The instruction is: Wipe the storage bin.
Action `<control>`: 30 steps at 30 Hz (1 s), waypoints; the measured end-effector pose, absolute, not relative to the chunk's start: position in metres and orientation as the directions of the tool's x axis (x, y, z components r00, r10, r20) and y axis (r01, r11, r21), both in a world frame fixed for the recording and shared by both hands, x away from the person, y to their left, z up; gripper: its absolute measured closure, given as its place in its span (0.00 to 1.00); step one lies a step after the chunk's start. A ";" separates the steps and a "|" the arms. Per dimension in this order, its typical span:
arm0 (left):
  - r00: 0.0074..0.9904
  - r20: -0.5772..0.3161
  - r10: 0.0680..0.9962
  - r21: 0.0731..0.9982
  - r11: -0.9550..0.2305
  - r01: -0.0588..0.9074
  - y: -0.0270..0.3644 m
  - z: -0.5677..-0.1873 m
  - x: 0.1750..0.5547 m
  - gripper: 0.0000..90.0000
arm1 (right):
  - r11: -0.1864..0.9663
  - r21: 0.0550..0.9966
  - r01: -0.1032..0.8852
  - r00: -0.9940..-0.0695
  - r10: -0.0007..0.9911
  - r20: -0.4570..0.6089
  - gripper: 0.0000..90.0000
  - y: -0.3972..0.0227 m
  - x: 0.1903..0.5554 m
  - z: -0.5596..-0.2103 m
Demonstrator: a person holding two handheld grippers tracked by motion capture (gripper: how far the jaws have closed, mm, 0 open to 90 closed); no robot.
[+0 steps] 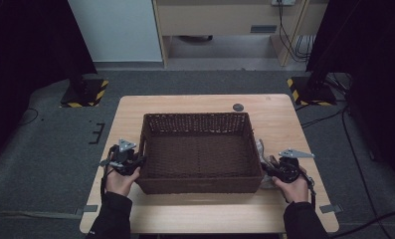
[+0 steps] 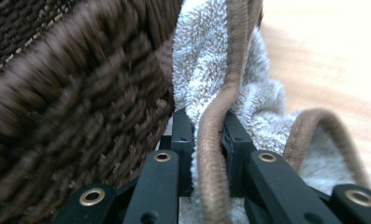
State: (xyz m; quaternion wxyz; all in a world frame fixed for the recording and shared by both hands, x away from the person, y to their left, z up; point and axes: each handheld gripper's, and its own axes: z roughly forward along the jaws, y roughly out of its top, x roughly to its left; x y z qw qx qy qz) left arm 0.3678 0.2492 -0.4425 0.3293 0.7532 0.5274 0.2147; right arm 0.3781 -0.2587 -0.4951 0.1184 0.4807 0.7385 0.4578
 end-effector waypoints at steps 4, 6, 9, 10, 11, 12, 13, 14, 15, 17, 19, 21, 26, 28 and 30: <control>0.347 -0.044 0.937 0.728 -0.208 0.653 0.252 -0.443 0.371 0.79 | 0.035 0.853 0.520 -0.515 0.810 0.281 0.88 -0.271 0.369 -0.468; 0.345 -0.050 0.937 0.729 -0.202 0.654 0.253 -0.444 0.373 0.79 | 0.000 0.871 0.491 -0.529 0.795 0.298 0.88 -0.276 0.361 -0.456; 0.338 -0.053 0.939 0.731 -0.194 0.654 0.254 -0.444 0.376 0.79 | -0.005 0.881 0.473 -0.576 0.755 0.313 0.88 -0.274 0.350 -0.444; 0.340 -0.051 0.939 0.732 -0.196 0.653 0.255 -0.444 0.377 0.79 | 0.012 0.879 0.477 -0.587 0.748 0.309 0.88 -0.272 0.348 -0.445; 0.339 -0.051 0.939 0.733 -0.196 0.652 0.254 -0.444 0.378 0.78 | 0.027 0.872 0.489 -0.590 0.746 0.308 0.88 -0.269 0.347 -0.448; 0.340 -0.050 0.939 0.734 -0.196 0.650 0.255 -0.444 0.379 0.78 | 0.039 0.861 0.507 -0.588 0.746 0.313 0.88 -0.266 0.348 -0.453; 0.341 -0.051 0.939 0.734 -0.197 0.650 0.255 -0.444 0.380 0.78 | 0.050 0.849 0.526 -0.583 0.748 0.317 0.88 -0.263 0.349 -0.459; 0.342 -0.052 0.938 0.735 -0.196 0.649 0.255 -0.444 0.380 0.78 | 0.057 0.842 0.537 -0.574 0.755 0.315 0.88 -0.260 0.351 -0.467; 0.343 -0.052 0.938 0.736 -0.197 0.648 0.255 -0.444 0.381 0.78 | 0.064 0.829 0.556 -0.560 0.766 0.317 0.88 -0.258 0.352 -0.473; 0.346 -0.051 0.937 0.736 -0.198 0.647 0.255 -0.444 0.381 0.78 | 0.105 0.804 0.585 -0.545 0.785 0.295 0.88 -0.255 0.354 -0.484; 0.349 -0.048 0.936 0.736 -0.203 0.646 0.255 -0.444 0.381 0.78 | 0.130 0.784 0.607 -0.533 0.799 0.280 0.88 -0.251 0.355 -0.494; 0.351 -0.049 0.935 0.736 -0.204 0.645 0.256 -0.444 0.381 0.78 | 0.144 0.785 0.603 -0.532 0.806 0.261 0.88 -0.247 0.355 -0.499; 0.351 -0.050 0.935 0.746 -0.198 0.635 0.257 -0.444 0.379 0.73 | 0.122 0.780 0.614 -0.510 0.816 0.274 0.87 -0.253 0.357 -0.503; 0.354 -0.053 0.934 0.753 -0.195 0.628 0.259 -0.445 0.378 0.65 | 0.115 0.789 0.604 -0.507 0.819 0.269 0.87 -0.255 0.355 -0.496; 0.361 -0.059 0.931 0.757 -0.194 0.624 0.261 -0.445 0.376 0.61 | 0.090 0.823 0.561 -0.513 0.818 0.260 0.87 -0.261 0.352 -0.483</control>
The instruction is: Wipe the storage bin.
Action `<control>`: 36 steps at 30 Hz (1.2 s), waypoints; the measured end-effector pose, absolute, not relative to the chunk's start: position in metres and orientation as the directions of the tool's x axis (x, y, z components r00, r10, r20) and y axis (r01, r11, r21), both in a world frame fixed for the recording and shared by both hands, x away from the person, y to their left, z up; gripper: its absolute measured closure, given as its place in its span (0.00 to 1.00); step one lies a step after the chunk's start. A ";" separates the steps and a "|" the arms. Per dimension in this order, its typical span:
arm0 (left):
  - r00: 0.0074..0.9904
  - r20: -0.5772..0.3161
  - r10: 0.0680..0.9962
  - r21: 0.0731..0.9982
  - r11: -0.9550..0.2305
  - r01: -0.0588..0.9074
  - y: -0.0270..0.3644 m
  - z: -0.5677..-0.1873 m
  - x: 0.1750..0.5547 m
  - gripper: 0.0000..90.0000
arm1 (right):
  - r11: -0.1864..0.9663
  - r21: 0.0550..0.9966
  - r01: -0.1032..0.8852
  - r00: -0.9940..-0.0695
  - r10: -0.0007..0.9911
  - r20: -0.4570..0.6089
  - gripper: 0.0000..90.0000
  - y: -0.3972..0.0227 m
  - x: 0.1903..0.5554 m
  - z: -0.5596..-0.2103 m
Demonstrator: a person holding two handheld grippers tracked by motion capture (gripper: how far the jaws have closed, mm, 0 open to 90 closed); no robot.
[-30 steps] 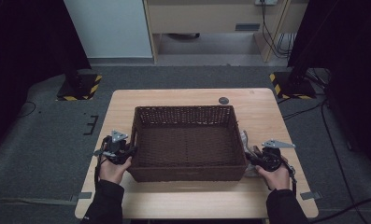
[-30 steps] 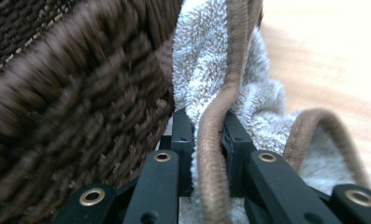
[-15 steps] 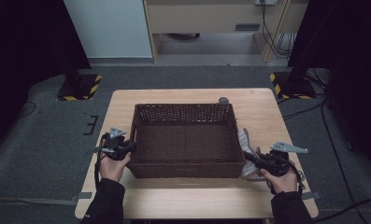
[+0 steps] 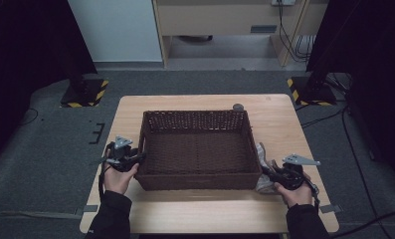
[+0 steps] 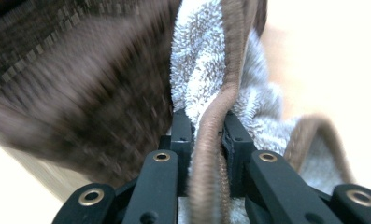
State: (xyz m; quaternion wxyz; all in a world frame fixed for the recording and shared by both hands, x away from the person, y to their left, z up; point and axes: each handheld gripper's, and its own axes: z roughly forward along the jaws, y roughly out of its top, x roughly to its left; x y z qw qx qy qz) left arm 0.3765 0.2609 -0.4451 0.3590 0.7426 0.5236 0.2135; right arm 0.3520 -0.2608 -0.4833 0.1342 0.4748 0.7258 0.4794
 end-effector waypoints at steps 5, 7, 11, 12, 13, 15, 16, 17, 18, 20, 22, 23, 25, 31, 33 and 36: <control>0.369 -0.091 0.925 0.789 -0.159 0.593 0.264 -0.432 0.367 0.56 | -0.004 0.874 0.486 -0.541 0.784 0.304 0.88 -0.276 0.333 -0.451; 0.374 -0.088 0.923 0.785 -0.167 0.596 0.262 -0.429 0.363 0.57 | -0.003 0.878 0.479 -0.573 0.756 0.315 0.88 -0.274 0.326 -0.446; 0.373 -0.067 0.925 0.766 -0.192 0.614 0.257 -0.435 0.360 0.66 | 0.049 0.850 0.524 -0.579 0.753 0.313 0.88 -0.263 0.323 -0.459; 0.371 -0.061 0.927 0.759 -0.198 0.620 0.257 -0.437 0.360 0.66 | 0.041 0.846 0.531 -0.568 0.758 0.321 0.88 -0.262 0.324 -0.464; 0.370 -0.053 0.927 0.754 -0.206 0.624 0.256 -0.440 0.361 0.69 | 0.045 0.832 0.553 -0.557 0.762 0.329 0.88 -0.263 0.324 -0.469; 0.368 -0.084 0.926 0.759 -0.180 0.626 0.259 -0.442 0.362 0.71 | 0.095 0.799 0.593 -0.541 0.782 0.308 0.88 -0.260 0.327 -0.482; 0.364 -0.087 0.927 0.760 -0.175 0.626 0.259 -0.442 0.362 0.72 | 0.125 0.775 0.620 -0.536 0.789 0.301 0.88 -0.256 0.328 -0.490; 0.360 -0.081 0.929 0.761 -0.175 0.625 0.259 -0.442 0.362 0.72 | 0.146 0.762 0.631 -0.530 0.798 0.286 0.88 -0.253 0.330 -0.497; 0.356 -0.076 0.931 0.760 -0.177 0.625 0.258 -0.442 0.362 0.73 | 0.154 0.759 0.633 -0.526 0.804 0.276 0.88 -0.251 0.332 -0.500; 0.349 -0.072 0.934 0.762 -0.175 0.624 0.257 -0.442 0.362 0.74 | 0.152 0.759 0.633 -0.524 0.806 0.275 0.88 -0.252 0.333 -0.499; 0.348 -0.079 0.934 0.763 -0.168 0.624 0.258 -0.442 0.363 0.74 | 0.134 0.760 0.635 -0.516 0.807 0.289 0.88 -0.254 0.334 -0.497; 0.350 -0.081 0.933 0.763 -0.168 0.625 0.259 -0.442 0.364 0.74 | 0.125 0.765 0.632 -0.514 0.806 0.293 0.88 -0.256 0.333 -0.495; 0.353 -0.082 0.932 0.763 -0.170 0.624 0.260 -0.443 0.366 0.74 | 0.090 0.800 0.594 -0.518 0.804 0.294 0.87 -0.262 0.332 -0.483; 0.358 -0.070 0.931 0.762 -0.181 0.621 0.260 -0.442 0.370 0.74 | 0.000 0.864 0.504 -0.567 0.754 0.330 0.88 -0.271 0.315 -0.444; 0.357 -0.070 0.931 0.763 -0.181 0.621 0.260 -0.442 0.370 0.74 | 0.019 0.864 0.503 -0.582 0.746 0.323 0.88 -0.265 0.310 -0.442; 0.358 -0.065 0.932 0.764 -0.184 0.618 0.260 -0.442 0.370 0.74 | 0.065 0.846 0.529 -0.590 0.745 0.312 0.88 -0.256 0.306 -0.451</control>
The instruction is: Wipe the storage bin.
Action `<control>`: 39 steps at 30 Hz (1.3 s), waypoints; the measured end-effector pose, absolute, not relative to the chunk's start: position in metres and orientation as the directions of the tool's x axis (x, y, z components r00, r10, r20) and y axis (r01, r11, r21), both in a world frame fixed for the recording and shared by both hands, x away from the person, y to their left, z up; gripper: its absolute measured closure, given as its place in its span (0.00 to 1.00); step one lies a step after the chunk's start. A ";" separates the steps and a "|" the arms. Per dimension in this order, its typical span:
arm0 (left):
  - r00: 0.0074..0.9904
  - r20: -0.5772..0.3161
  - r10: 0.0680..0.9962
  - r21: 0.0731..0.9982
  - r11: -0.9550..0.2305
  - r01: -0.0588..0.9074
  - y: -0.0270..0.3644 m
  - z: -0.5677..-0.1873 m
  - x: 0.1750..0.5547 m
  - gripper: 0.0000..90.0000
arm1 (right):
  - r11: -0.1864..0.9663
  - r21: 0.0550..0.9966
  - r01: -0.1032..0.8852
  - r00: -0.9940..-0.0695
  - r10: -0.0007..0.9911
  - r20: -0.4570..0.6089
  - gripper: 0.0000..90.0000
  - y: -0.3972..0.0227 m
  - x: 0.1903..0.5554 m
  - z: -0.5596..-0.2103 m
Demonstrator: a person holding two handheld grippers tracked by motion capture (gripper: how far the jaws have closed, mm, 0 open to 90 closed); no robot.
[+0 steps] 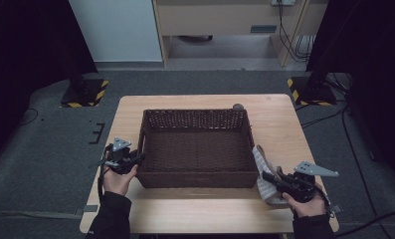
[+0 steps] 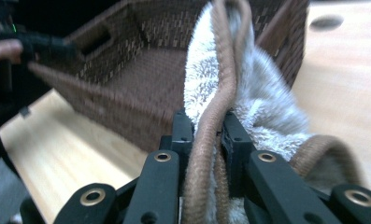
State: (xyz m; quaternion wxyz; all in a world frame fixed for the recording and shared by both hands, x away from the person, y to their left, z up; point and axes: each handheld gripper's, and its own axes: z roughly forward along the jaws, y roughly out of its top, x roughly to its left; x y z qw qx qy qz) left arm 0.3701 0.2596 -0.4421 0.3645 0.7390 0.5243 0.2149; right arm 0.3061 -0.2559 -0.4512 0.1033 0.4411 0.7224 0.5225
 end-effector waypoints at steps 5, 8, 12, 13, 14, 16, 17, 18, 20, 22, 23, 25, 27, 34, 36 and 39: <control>0.360 -0.069 0.930 0.764 -0.183 0.619 0.260 -0.442 0.370 0.74 | 0.089 0.808 0.582 -0.551 0.774 0.312 0.88 -0.258 0.308 -0.473; 0.361 -0.062 0.930 0.766 -0.188 0.615 0.259 -0.442 0.370 0.74 | 0.143 0.762 0.631 -0.533 0.794 0.292 0.88 -0.253 0.313 -0.490; 0.361 -0.055 0.931 0.766 -0.193 0.613 0.259 -0.442 0.370 0.74 | 0.174 0.747 0.642 -0.528 0.807 0.266 0.87 -0.247 0.322 -0.498; 0.362 -0.055 0.931 0.766 -0.193 0.613 0.259 -0.442 0.370 0.74 | 0.175 0.744 0.645 -0.526 0.807 0.267 0.87 -0.248 0.324 -0.500; 0.363 -0.055 0.930 0.766 -0.193 0.612 0.259 -0.442 0.370 0.73 | 0.178 0.738 0.651 -0.523 0.810 0.267 0.87 -0.249 0.326 -0.502; 0.364 -0.054 0.930 0.768 -0.195 0.610 0.259 -0.442 0.370 0.73 | 0.174 0.732 0.659 -0.517 0.811 0.273 0.87 -0.249 0.328 -0.502; 0.366 -0.054 0.929 0.768 -0.195 0.610 0.259 -0.442 0.370 0.73 | 0.180 0.739 0.649 -0.519 0.815 0.257 0.87 -0.251 0.330 -0.499; 0.366 -0.056 0.929 0.768 -0.194 0.610 0.260 -0.442 0.370 0.73 | 0.178 0.746 0.641 -0.515 0.821 0.247 0.87 -0.252 0.330 -0.497; 0.371 -0.061 0.927 0.769 -0.193 0.609 0.261 -0.443 0.371 0.73 | 0.160 0.769 0.619 -0.496 0.839 0.224 0.87 -0.259 0.332 -0.489; 0.374 -0.066 0.925 0.769 -0.192 0.609 0.262 -0.443 0.372 0.73 | 0.145 0.793 0.592 -0.464 0.866 0.188 0.87 -0.271 0.331 -0.480; 0.378 -0.066 0.924 0.770 -0.194 0.608 0.263 -0.443 0.372 0.73 | 0.149 0.800 0.582 -0.444 0.882 0.159 0.87 -0.276 0.331 -0.476; 0.386 -0.070 0.920 0.770 -0.196 0.607 0.265 -0.443 0.374 0.73 | 0.167 0.804 0.570 -0.409 0.907 0.102 0.87 -0.287 0.330 -0.470; 0.391 -0.073 0.917 0.771 -0.197 0.606 0.267 -0.443 0.376 0.73 | 0.163 0.810 0.563 -0.381 0.921 0.079 0.87 -0.297 0.328 -0.466; 0.393 -0.089 0.915 0.771 -0.186 0.608 0.273 -0.444 0.377 0.72 | 0.202 0.804 0.559 -0.349 0.937 0.007 0.87 -0.304 0.326 -0.464; 0.391 -0.087 0.916 0.771 -0.186 0.609 0.274 -0.444 0.377 0.72 | 0.238 0.782 0.576 -0.356 0.934 -0.023 0.86 -0.302 0.330 -0.472; 0.386 -0.078 0.919 0.772 -0.189 0.607 0.273 -0.444 0.377 0.70 | 0.240 0.754 0.612 -0.357 0.934 -0.007 0.84 -0.301 0.337 -0.487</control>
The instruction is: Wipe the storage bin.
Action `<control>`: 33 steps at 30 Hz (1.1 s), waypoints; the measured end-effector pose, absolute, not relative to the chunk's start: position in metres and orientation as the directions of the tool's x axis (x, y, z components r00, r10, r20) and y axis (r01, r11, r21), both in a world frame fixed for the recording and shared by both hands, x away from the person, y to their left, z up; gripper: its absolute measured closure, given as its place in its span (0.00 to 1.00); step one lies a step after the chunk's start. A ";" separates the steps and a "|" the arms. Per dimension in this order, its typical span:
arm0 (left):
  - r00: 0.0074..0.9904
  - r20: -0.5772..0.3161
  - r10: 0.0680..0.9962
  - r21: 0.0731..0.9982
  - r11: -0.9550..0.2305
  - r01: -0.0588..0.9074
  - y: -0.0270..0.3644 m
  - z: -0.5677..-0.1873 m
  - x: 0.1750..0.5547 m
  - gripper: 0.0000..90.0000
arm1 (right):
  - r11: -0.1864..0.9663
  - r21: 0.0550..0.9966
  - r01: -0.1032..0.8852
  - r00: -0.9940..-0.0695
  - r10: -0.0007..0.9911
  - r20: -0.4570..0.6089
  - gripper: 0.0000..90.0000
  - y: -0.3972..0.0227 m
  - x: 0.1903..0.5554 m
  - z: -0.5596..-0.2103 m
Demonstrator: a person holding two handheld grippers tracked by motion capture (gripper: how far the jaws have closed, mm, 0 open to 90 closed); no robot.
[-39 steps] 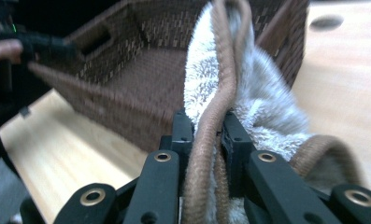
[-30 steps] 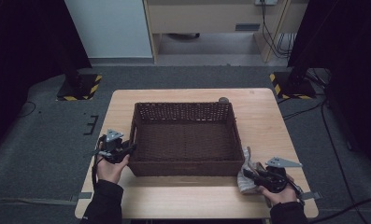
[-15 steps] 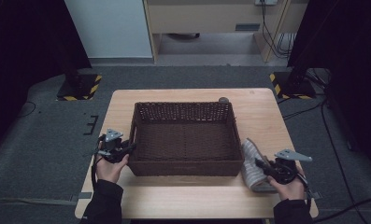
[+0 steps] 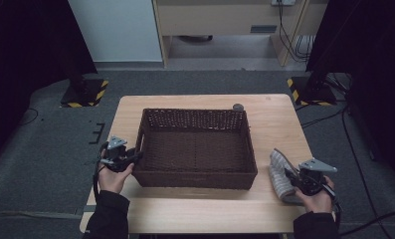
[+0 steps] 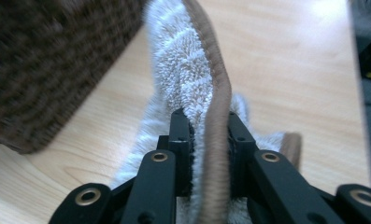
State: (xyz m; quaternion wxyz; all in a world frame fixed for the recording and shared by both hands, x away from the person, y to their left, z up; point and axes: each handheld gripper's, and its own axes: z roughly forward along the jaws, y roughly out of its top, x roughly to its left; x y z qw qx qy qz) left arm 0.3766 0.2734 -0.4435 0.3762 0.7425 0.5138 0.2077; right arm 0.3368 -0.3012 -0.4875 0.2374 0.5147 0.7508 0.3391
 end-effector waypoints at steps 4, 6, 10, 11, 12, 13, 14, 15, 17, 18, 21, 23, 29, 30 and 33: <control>0.378 -0.067 0.923 0.776 -0.190 0.601 0.273 -0.443 0.376 0.66 | 0.240 0.728 0.642 -0.355 0.935 0.005 0.76 -0.301 0.345 -0.504; 0.377 -0.065 0.924 0.778 -0.189 0.599 0.273 -0.444 0.375 0.65 | 0.233 0.734 0.637 -0.352 0.936 0.009 0.71 -0.302 0.347 -0.508; 0.395 -0.068 0.916 0.778 -0.199 0.596 0.272 -0.443 0.375 0.72 | 0.207 0.778 0.593 -0.354 0.935 0.021 0.55 -0.304 0.344 -0.497; 0.397 -0.063 0.916 0.777 -0.205 0.596 0.272 -0.443 0.375 0.72 | 0.194 0.798 0.571 -0.351 0.936 0.024 0.53 -0.305 0.343 -0.492; 0.397 -0.061 0.916 0.776 -0.207 0.596 0.272 -0.443 0.375 0.73 | 0.177 0.816 0.550 -0.348 0.937 0.031 0.52 -0.305 0.342 -0.486; 0.398 -0.061 0.915 0.775 -0.207 0.596 0.272 -0.443 0.375 0.73 | 0.163 0.832 0.530 -0.347 0.937 0.037 0.50 -0.305 0.342 -0.480; 0.398 -0.066 0.915 0.776 -0.204 0.597 0.272 -0.443 0.376 0.73 | 0.150 0.849 0.507 -0.346 0.937 0.041 0.50 -0.305 0.342 -0.473; 0.398 -0.072 0.915 0.777 -0.199 0.598 0.272 -0.443 0.376 0.73 | 0.138 0.862 0.488 -0.349 0.936 0.048 0.50 -0.303 0.342 -0.467; 0.398 -0.079 0.914 0.778 -0.194 0.598 0.273 -0.444 0.376 0.73 | 0.126 0.881 0.456 -0.378 0.924 0.063 0.50 -0.297 0.344 -0.456; 0.400 -0.077 0.913 0.777 -0.196 0.598 0.273 -0.443 0.377 0.73 | 0.134 0.886 0.444 -0.404 0.913 0.064 0.50 -0.292 0.346 -0.451; 0.405 -0.067 0.912 0.776 -0.208 0.596 0.273 -0.443 0.379 0.74 | 0.134 0.896 0.423 -0.472 0.877 0.092 0.51 -0.276 0.349 -0.443; 0.407 -0.068 0.911 0.774 -0.209 0.598 0.272 -0.443 0.381 0.74 | 0.140 0.898 0.417 -0.493 0.865 0.094 0.51 -0.266 0.352 -0.439; 0.411 -0.064 0.909 0.770 -0.217 0.600 0.268 -0.443 0.386 0.73 | 0.138 0.901 0.412 -0.517 0.849 0.106 0.52 -0.240 0.373 -0.431; 0.412 -0.061 0.909 0.770 -0.219 0.599 0.268 -0.443 0.387 0.73 | 0.142 0.898 0.415 -0.521 0.847 0.107 0.53 -0.235 0.377 -0.431; 0.407 -0.058 0.911 0.772 -0.218 0.597 0.267 -0.443 0.386 0.72 | 0.160 0.886 0.435 -0.526 0.844 0.105 0.55 -0.224 0.388 -0.438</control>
